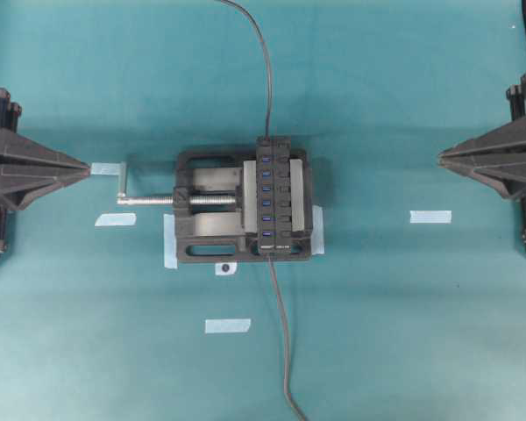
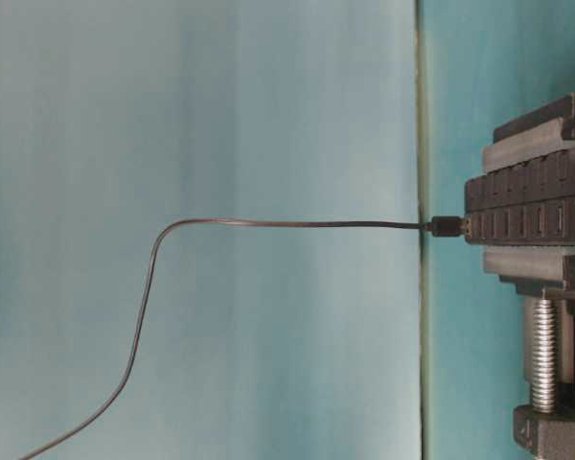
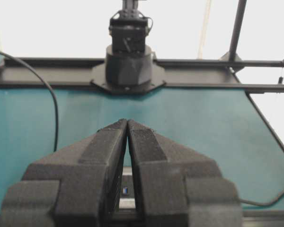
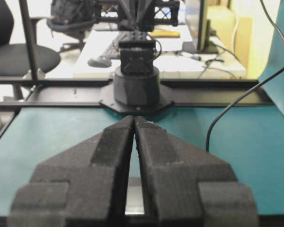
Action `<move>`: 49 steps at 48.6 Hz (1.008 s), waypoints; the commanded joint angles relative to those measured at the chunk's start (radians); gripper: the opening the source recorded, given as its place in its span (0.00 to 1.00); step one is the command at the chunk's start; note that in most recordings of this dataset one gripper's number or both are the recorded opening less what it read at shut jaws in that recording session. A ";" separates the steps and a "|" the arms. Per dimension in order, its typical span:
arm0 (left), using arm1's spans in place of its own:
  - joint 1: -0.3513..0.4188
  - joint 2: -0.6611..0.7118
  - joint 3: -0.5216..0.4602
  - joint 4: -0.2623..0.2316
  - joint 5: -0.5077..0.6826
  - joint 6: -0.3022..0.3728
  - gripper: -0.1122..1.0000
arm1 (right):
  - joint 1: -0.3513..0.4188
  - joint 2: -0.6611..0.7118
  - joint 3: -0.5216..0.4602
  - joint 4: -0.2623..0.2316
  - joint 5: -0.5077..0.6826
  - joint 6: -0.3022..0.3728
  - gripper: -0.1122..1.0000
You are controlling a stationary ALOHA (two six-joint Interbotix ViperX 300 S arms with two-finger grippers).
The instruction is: Insert the USB into the center port of the fixed hub
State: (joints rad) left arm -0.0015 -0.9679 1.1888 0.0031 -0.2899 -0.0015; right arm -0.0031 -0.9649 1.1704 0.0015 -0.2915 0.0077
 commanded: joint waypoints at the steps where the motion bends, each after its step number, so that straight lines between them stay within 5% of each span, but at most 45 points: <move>1: 0.000 0.025 -0.014 0.002 0.017 -0.003 0.22 | -0.008 0.005 -0.005 0.005 -0.009 0.003 0.25; 7: 0.000 0.058 -0.037 0.002 0.081 -0.003 0.10 | -0.015 -0.005 -0.008 0.061 -0.002 0.046 0.13; 13: 0.000 0.084 -0.051 0.002 0.109 -0.003 0.10 | -0.031 0.005 -0.008 0.063 0.048 0.101 0.10; 24: 0.000 0.106 -0.067 0.002 0.161 0.002 0.10 | -0.071 0.089 -0.083 0.063 0.331 0.126 0.10; 34: 0.000 0.104 -0.067 0.003 0.192 -0.003 0.10 | -0.114 0.232 -0.184 0.018 0.502 0.121 0.10; 49: 0.000 0.101 -0.077 0.002 0.247 -0.005 0.10 | -0.158 0.479 -0.318 -0.029 0.545 0.089 0.10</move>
State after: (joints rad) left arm -0.0015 -0.8698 1.1413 0.0031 -0.0430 -0.0046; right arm -0.1519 -0.5323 0.9066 -0.0184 0.2500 0.1135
